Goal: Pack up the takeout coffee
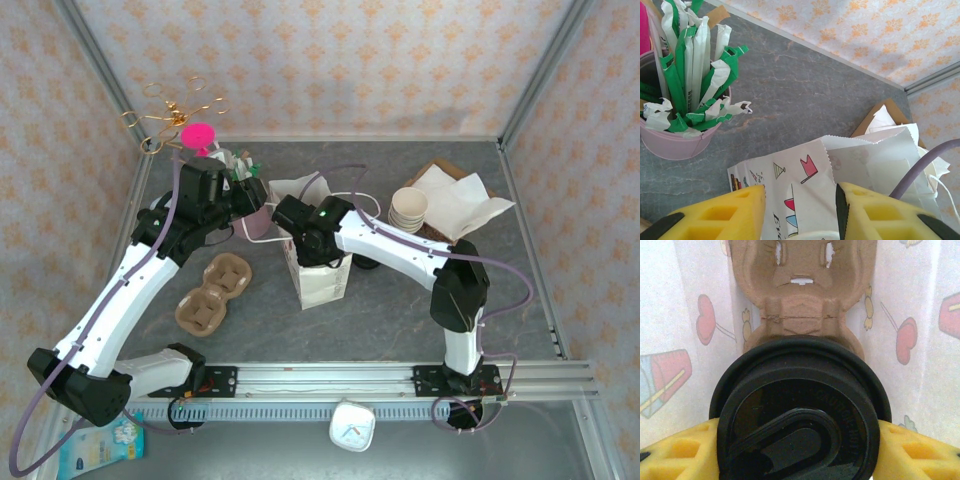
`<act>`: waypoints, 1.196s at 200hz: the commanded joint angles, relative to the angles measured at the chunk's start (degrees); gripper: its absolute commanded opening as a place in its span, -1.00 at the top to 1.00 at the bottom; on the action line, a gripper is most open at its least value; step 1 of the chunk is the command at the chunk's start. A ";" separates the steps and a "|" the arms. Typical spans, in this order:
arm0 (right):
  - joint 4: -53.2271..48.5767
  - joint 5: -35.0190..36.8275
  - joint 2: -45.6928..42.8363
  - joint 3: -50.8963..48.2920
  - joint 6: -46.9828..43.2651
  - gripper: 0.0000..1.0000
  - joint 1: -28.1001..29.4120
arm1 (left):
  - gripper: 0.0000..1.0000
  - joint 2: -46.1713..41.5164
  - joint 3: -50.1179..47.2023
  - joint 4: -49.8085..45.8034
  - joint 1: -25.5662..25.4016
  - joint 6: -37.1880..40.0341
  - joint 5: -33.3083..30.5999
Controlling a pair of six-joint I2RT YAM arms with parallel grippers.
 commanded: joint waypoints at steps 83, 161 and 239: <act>-1.87 -1.75 0.53 1.24 -0.16 -0.01 -0.03 | 0.08 -0.74 -0.63 -1.39 0.39 0.01 0.89; -2.27 -1.63 1.40 1.48 -0.08 -0.01 0.59 | 0.02 -0.83 -0.74 -1.41 0.36 0.64 1.24; -0.07 -1.38 0.70 -0.78 0.05 -0.03 0.34 | -0.01 -0.74 -0.47 -1.95 0.39 1.09 1.92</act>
